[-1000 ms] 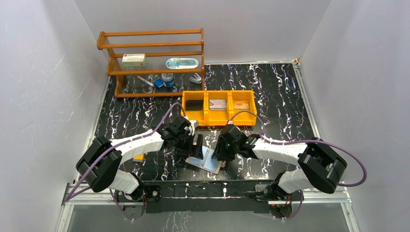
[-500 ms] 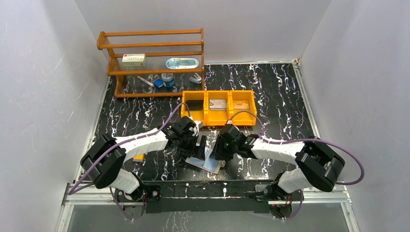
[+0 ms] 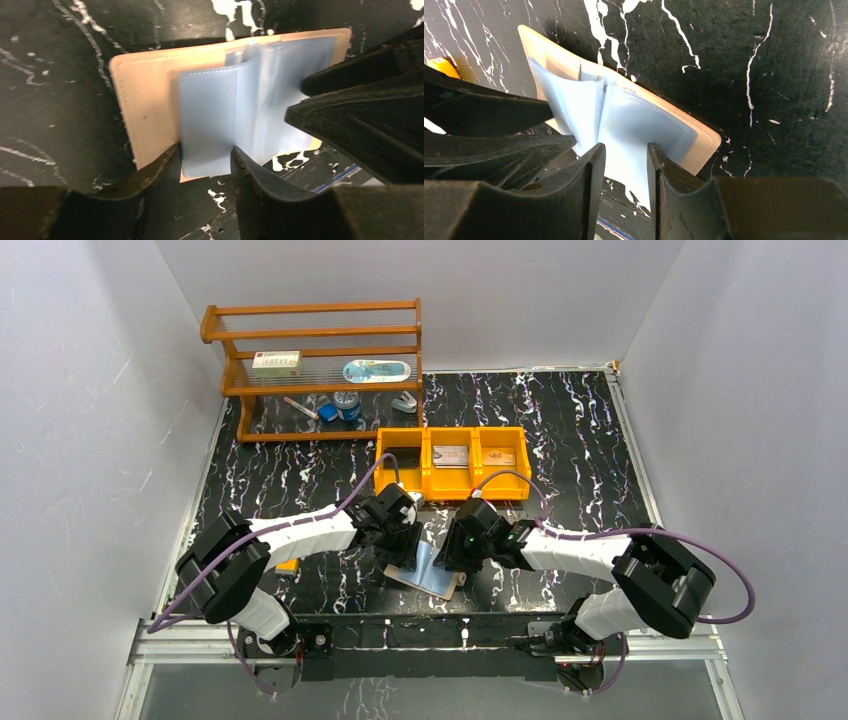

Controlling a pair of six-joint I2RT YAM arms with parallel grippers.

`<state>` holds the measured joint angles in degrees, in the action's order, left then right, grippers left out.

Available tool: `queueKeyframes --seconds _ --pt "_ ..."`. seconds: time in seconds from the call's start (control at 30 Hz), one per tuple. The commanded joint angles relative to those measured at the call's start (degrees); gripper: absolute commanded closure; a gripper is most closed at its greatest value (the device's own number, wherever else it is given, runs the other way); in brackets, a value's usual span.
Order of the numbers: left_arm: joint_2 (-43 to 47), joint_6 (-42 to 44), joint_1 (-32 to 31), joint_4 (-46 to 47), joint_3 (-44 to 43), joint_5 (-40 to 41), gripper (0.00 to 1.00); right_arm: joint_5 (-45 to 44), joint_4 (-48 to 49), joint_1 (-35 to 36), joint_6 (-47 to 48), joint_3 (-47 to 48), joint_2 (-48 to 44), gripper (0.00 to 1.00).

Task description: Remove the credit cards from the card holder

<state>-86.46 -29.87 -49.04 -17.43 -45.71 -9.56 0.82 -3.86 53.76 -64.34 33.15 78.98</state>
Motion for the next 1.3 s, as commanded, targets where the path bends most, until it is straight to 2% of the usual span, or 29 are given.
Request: queueKeyframes --seconds 0.0,0.13,0.23,0.3,0.47,0.63,0.77,1.03,1.27 --pt "-1.5 -1.4 -2.5 3.8 -0.9 -7.0 0.64 -3.5 -3.8 0.5 0.2 -2.7 2.0 0.54" --pt "-0.9 -2.0 -2.4 5.5 -1.1 -8.1 0.68 -3.4 -3.6 0.5 0.2 -2.7 2.4 0.54" --pt "-0.9 -2.1 -2.4 4.0 -0.9 -5.8 0.76 -3.5 -3.7 0.5 0.3 -2.7 2.1 0.54" --pt "-1.0 -2.2 -2.4 2.1 -0.9 -2.9 0.77 -3.1 -4.0 0.5 0.6 -2.1 1.3 0.54" --pt "-0.5 -2.3 -2.4 -2.2 -0.9 2.0 0.73 -4.5 -9.5 0.6 1.7 1.5 -3.0 0.50" --pt "0.5 -2.5 -2.4 -2.8 -0.9 3.4 0.63 -4.0 -13.0 0.6 1.9 2.9 -6.5 0.49" --pt "1.9 -1.7 -2.4 -2.2 -0.6 3.6 0.55 -3.0 -12.0 0.6 1.4 1.2 -6.9 0.49" --pt "1.4 -1.4 -2.4 -2.1 0.6 3.2 0.54 -0.2 -5.8 0.9 1.8 1.2 -3.1 0.52" --pt "1.2 -2.3 -2.5 -0.8 2.7 2.6 0.57 -0.1 -4.6 1.0 2.2 2.0 -0.8 0.53"
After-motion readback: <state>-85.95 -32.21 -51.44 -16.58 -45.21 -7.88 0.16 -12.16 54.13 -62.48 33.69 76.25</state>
